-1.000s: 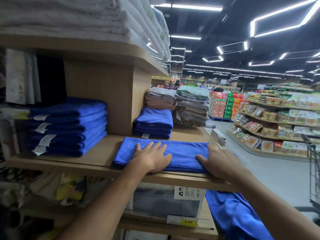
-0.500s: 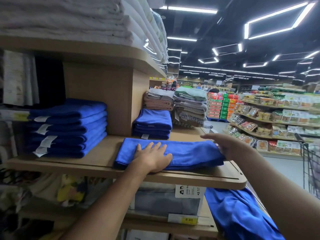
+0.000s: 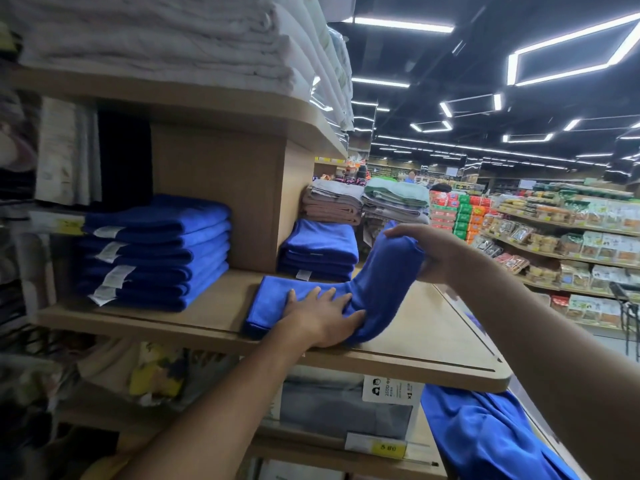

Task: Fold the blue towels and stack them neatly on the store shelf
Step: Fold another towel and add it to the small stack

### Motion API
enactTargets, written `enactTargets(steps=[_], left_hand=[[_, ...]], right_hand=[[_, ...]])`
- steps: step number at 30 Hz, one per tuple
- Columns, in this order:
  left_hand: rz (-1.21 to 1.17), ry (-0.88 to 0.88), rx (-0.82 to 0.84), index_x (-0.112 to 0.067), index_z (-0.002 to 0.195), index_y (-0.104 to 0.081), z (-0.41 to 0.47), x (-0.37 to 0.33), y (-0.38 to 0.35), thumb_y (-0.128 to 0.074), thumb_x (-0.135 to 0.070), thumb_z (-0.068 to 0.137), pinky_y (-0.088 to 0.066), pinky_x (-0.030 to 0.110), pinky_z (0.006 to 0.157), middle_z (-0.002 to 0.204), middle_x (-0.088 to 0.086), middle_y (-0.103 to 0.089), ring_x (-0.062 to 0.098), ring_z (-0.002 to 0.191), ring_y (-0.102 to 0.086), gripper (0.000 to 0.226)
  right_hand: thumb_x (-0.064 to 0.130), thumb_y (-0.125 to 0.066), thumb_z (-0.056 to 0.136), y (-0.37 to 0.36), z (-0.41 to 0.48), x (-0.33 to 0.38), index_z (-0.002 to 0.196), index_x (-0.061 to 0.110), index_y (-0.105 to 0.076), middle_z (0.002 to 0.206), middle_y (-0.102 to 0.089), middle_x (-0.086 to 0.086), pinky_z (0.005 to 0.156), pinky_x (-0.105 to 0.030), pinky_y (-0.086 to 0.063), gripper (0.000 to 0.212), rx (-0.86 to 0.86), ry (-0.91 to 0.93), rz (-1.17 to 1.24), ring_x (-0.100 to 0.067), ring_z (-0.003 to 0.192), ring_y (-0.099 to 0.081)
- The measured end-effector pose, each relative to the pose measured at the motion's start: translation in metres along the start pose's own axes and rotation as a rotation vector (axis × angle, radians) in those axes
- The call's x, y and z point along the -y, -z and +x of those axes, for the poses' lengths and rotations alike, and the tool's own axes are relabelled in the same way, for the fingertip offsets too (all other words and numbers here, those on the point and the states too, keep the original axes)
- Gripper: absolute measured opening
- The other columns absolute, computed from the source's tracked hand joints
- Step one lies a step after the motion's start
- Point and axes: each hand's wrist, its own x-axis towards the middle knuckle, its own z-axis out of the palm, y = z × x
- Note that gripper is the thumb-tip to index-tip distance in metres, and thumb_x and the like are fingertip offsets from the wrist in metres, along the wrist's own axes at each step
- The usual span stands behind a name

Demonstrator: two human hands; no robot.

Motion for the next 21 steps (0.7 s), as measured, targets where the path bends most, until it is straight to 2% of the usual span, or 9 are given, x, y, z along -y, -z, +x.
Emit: enactTargets(steps=[4, 6, 8, 10, 12, 14, 16, 18, 21], left_hand=[[-0.375, -0.031, -0.284, -0.027, 0.123, -0.063, -0.016, 0.034, 0.022, -0.035, -0.052, 0.098, -0.038, 0.053, 0.108, 0.132, 0.003, -0.063, 0.025, 0.125, -0.055, 0.045], [-0.632, 0.004, -0.445, -0.016, 0.097, -0.063, -0.021, 0.063, 0.03, -0.039, -0.033, 0.101, -0.046, 0.048, 0.099, 0.108, 0.015, -0.068, 0.026, 0.104, -0.062, 0.03], [-0.893, 0.148, -0.549, -0.014, 0.104, -0.066, -0.027, 0.088, 0.032, -0.039, -0.022, 0.105, -0.046, 0.041, 0.102, 0.118, 0.016, -0.067, 0.024, 0.109, -0.061, 0.028], [-1.278, 0.283, -0.561, -0.015, 0.104, -0.065, -0.031, 0.1, 0.029, -0.042, -0.019, 0.106, -0.048, 0.034, 0.09, 0.12, 0.017, -0.066, 0.026, 0.1, -0.062, 0.024], [-1.518, 0.327, -0.528, -0.018, 0.102, -0.062, -0.031, 0.105, 0.028, -0.041, -0.027, 0.107, -0.045, 0.026, 0.071, 0.103, 0.007, -0.065, 0.016, 0.081, -0.06, 0.023], [-1.516, 0.309, -0.515, -0.017, 0.103, -0.062, -0.03, 0.108, 0.028, -0.038, -0.029, 0.108, -0.048, 0.021, 0.062, 0.094, 0.002, -0.066, 0.01, 0.072, -0.065, 0.027], [-1.444, 0.293, -0.52, -0.018, 0.097, -0.066, -0.03, 0.108, 0.028, -0.039, -0.028, 0.108, -0.049, 0.019, 0.059, 0.093, 0.004, -0.07, 0.009, 0.071, -0.068, 0.031], [-1.324, 0.287, -0.521, -0.018, 0.092, -0.069, -0.029, 0.109, 0.027, -0.044, -0.025, 0.105, -0.052, 0.028, 0.075, 0.102, 0.01, -0.073, 0.024, 0.09, -0.069, 0.029], [-1.227, 0.274, -0.519, -0.02, 0.08, -0.071, -0.027, 0.107, 0.026, -0.05, -0.019, 0.101, -0.048, 0.04, 0.098, 0.099, 0.01, -0.074, 0.034, 0.113, -0.065, 0.03]], right_hand=[[0.016, -0.068, 0.092, -0.05, 0.021, 0.025, 0.086, 0.017, -0.061, 0.079, -0.056, -0.003, 0.073, -0.031, -0.043, 0.009, 0.015, 0.05, -0.136, -0.017, 0.07, -0.054], [0.012, -0.069, 0.091, -0.076, 0.032, 0.03, 0.077, 0.015, -0.061, 0.073, -0.057, -0.004, 0.066, -0.028, -0.042, 0.016, 0.044, 0.072, -0.212, -0.017, 0.064, -0.053], [0.01, -0.064, 0.096, -0.105, 0.039, 0.03, 0.074, 0.01, -0.059, 0.061, -0.06, -0.006, 0.052, -0.02, -0.044, 0.022, 0.076, 0.074, -0.339, -0.015, 0.051, -0.056], [0.01, -0.058, 0.099, -0.131, 0.047, 0.02, 0.071, 0.007, -0.057, 0.043, -0.057, -0.004, 0.037, -0.013, -0.04, 0.029, 0.072, 0.042, -0.487, -0.011, 0.033, -0.054], [0.01, -0.057, 0.098, -0.154, 0.061, 0.004, 0.068, 0.011, -0.055, 0.049, -0.056, -0.004, 0.047, -0.015, -0.044, 0.03, 0.081, 0.019, -0.62, -0.011, 0.04, -0.053], [0.012, -0.058, 0.096, -0.171, 0.075, -0.013, 0.068, 0.017, -0.052, 0.061, -0.051, -0.004, 0.059, -0.02, -0.044, 0.029, 0.095, 0.005, -0.725, -0.011, 0.052, -0.048], [0.017, -0.061, 0.096, -0.181, 0.081, -0.028, 0.069, 0.02, -0.051, 0.049, -0.05, 0.002, 0.048, -0.014, -0.043, 0.029, 0.109, -0.015, -0.797, -0.006, 0.039, -0.045], [0.023, -0.063, 0.096, -0.184, 0.08, -0.04, 0.075, 0.019, -0.055, 0.05, -0.052, 0.004, 0.043, -0.013, -0.044, 0.023, 0.142, -0.028, -0.828, -0.004, 0.035, -0.047], [0.026, -0.059, 0.098, -0.178, 0.072, -0.048, 0.1, 0.015, -0.063, 0.082, -0.062, -0.004, 0.06, -0.024, -0.056, 0.012, 0.188, -0.011, -0.707, -0.015, 0.065, -0.065]])
